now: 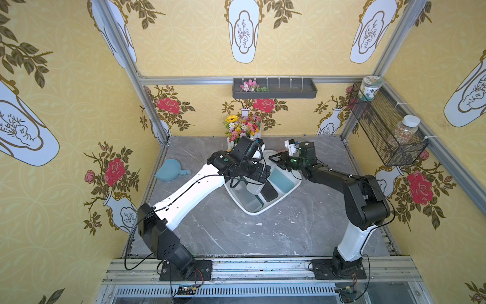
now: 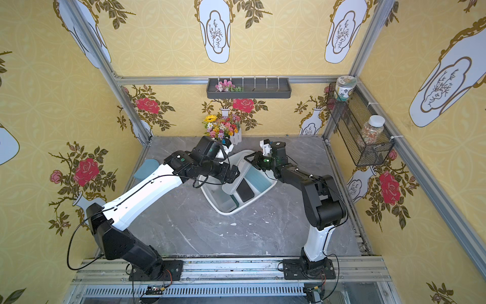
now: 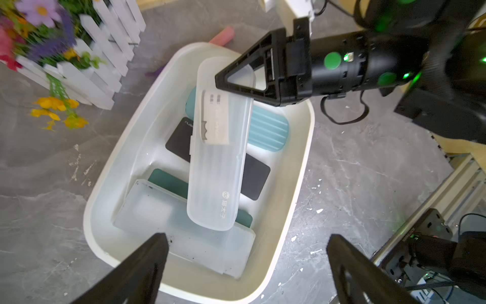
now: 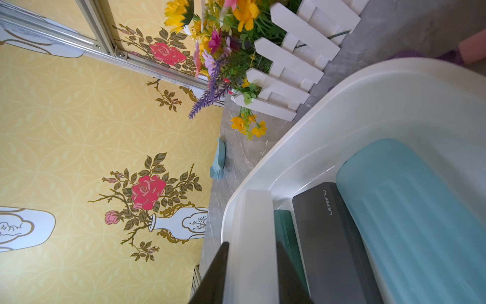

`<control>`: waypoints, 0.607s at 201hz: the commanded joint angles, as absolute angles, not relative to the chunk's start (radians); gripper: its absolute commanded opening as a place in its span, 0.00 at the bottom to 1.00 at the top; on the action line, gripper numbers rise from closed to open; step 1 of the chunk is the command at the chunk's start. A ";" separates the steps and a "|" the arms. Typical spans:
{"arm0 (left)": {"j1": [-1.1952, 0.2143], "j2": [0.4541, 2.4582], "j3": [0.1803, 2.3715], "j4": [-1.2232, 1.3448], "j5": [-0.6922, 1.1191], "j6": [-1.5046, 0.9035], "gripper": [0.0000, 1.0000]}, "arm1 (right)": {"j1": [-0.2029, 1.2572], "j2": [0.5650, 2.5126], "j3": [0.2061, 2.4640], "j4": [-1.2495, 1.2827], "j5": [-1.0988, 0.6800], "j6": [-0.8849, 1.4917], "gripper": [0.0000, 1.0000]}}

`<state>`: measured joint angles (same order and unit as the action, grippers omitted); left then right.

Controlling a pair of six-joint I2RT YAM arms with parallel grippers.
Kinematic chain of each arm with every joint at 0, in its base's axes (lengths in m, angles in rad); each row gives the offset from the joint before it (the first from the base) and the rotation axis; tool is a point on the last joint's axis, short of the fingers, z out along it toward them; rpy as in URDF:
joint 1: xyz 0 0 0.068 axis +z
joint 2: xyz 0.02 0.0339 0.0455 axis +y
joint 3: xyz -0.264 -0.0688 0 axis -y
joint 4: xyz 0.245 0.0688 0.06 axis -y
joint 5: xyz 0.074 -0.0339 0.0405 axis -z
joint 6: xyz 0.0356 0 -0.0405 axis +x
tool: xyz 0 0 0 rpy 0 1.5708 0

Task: Put the pencil case into the storage box
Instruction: Pick up the pencil case from the center of the board.

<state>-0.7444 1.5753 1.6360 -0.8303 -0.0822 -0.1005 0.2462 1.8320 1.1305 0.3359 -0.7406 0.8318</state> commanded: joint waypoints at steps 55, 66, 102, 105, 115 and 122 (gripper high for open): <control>-0.588 1.426 1.461 -0.765 -0.036 -0.081 1.00 | 0.177 1.910 1.265 0.126 -0.914 0.654 0.29; -0.580 1.418 1.434 -0.760 -0.033 -0.080 1.00 | 0.167 1.937 1.305 0.081 -0.943 0.621 0.29; -0.562 1.406 1.380 -0.744 -0.028 -0.079 1.00 | 0.157 2.022 1.429 -0.066 -1.004 0.513 0.29; -0.560 1.404 1.377 -0.743 -0.027 -0.079 1.00 | 0.157 2.028 1.437 -0.077 -1.010 0.505 0.29; -0.549 1.401 1.366 -0.739 -0.022 -0.076 1.00 | 0.157 2.041 1.459 -0.100 -1.024 0.485 0.29; -0.542 1.399 1.358 -0.737 -0.021 -0.075 1.00 | 0.156 2.052 1.474 -0.123 -1.036 0.461 0.29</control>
<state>-0.5602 1.4055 1.3808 -0.7677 -0.0448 -0.0864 0.1574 2.0239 1.4281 -0.0223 -0.9543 0.5636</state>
